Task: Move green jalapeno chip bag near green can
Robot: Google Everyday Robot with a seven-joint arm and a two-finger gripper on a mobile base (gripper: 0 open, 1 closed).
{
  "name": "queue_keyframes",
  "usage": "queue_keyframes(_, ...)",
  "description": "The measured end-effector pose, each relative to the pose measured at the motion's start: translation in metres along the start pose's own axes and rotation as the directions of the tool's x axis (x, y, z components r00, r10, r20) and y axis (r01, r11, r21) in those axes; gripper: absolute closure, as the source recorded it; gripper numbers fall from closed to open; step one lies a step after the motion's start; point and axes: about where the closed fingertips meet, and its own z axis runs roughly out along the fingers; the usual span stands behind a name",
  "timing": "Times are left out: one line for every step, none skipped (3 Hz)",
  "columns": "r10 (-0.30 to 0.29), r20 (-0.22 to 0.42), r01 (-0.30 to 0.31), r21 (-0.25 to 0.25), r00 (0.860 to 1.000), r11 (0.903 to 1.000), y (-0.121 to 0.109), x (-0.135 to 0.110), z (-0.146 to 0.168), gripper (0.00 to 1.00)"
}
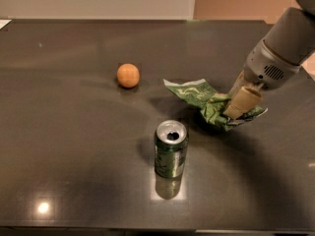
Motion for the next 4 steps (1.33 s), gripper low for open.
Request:
queue_keyframes(-0.002, -0.004, 0.002, -0.009, 1.0, 1.0, 0.022, -0.005, -0.002, 1.0)
queue_keyframes(0.003, -0.009, -0.003, -0.02, 1.0, 0.9998, 0.038, -0.008, 0.0, 0.85)
queue_keyframes(0.006, -0.012, -0.006, -0.033, 1.0, 0.9994, 0.05, -0.011, 0.004, 0.61)
queue_keyframes(0.004, -0.014, -0.005, -0.047, 1.0, 0.9989, 0.06, -0.012, 0.008, 0.38)
